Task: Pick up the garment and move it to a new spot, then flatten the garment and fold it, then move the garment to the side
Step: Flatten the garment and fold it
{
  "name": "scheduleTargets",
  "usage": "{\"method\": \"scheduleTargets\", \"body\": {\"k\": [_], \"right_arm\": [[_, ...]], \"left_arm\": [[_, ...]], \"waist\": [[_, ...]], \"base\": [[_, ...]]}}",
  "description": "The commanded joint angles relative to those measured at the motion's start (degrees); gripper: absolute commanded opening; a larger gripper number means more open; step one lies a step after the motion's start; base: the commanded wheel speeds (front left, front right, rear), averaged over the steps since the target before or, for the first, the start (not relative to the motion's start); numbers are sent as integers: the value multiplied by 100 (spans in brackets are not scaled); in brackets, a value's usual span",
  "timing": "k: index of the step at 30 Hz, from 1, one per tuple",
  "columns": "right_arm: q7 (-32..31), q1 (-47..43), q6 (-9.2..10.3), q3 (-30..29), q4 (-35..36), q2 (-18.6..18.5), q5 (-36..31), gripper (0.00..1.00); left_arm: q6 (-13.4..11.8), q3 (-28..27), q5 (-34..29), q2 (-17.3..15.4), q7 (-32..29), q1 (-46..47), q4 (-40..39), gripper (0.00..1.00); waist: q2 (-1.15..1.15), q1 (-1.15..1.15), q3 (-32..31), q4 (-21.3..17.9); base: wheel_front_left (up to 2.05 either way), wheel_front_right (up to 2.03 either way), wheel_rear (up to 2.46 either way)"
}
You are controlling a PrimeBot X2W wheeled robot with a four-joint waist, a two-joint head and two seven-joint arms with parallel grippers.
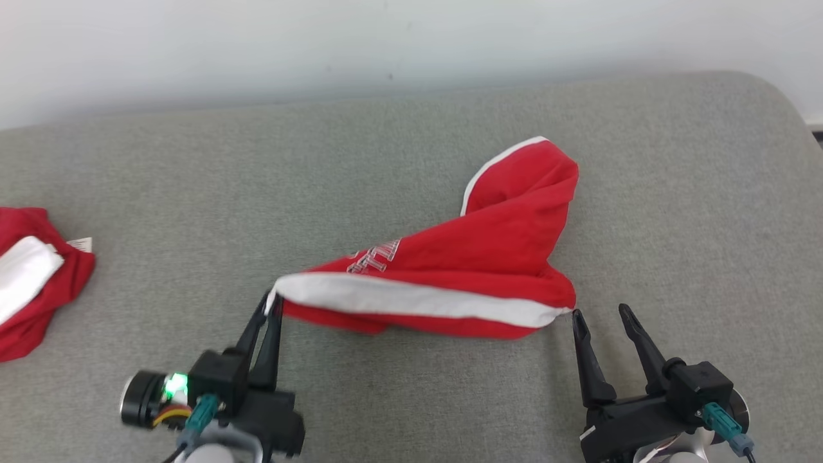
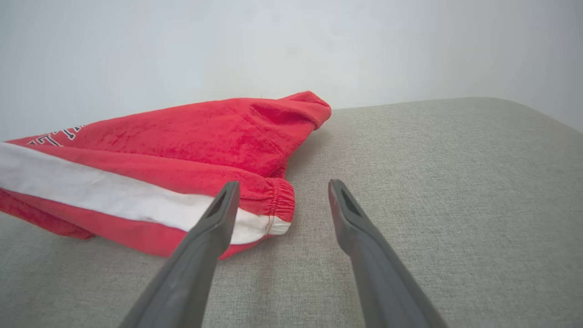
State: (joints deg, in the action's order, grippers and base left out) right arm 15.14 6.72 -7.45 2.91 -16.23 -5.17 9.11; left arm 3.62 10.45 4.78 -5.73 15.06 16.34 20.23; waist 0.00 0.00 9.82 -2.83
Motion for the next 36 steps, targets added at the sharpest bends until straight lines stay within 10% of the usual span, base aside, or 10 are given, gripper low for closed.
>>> {"method": "scheduleTargets", "body": {"k": [1,5,6,7,17,36], "right_arm": [[0,-86,-7,27,-25,28,-18,100],[0,-106,-7,45,-29,27,-2,100],[0,-120,-7,54,-32,21,3,100],[0,-128,-7,60,-39,15,7,100],[0,-258,-7,127,-108,-22,25,100],[0,-557,-7,277,-49,-47,-140,100]], "left_arm": [[27,-75,-110,-97,18,-244,90,0],[27,-211,-118,-163,18,-459,293,5],[7,-271,-108,-170,18,-515,368,39],[-2,-310,-118,-187,18,-561,446,100],[-560,-882,-142,-138,18,-1003,945,100],[97,-1471,548,288,18,-1778,-334,100]], "waist": [[0,0,-229,186],[0,0,-261,161],[0,0,-270,150],[0,0,-281,141],[0,0,-507,59],[0,0,-1064,95]], "base": [[0,0,0],[0,0,0],[0,0,0],[0,0,0],[0,0,0],[0,0,0]]}}
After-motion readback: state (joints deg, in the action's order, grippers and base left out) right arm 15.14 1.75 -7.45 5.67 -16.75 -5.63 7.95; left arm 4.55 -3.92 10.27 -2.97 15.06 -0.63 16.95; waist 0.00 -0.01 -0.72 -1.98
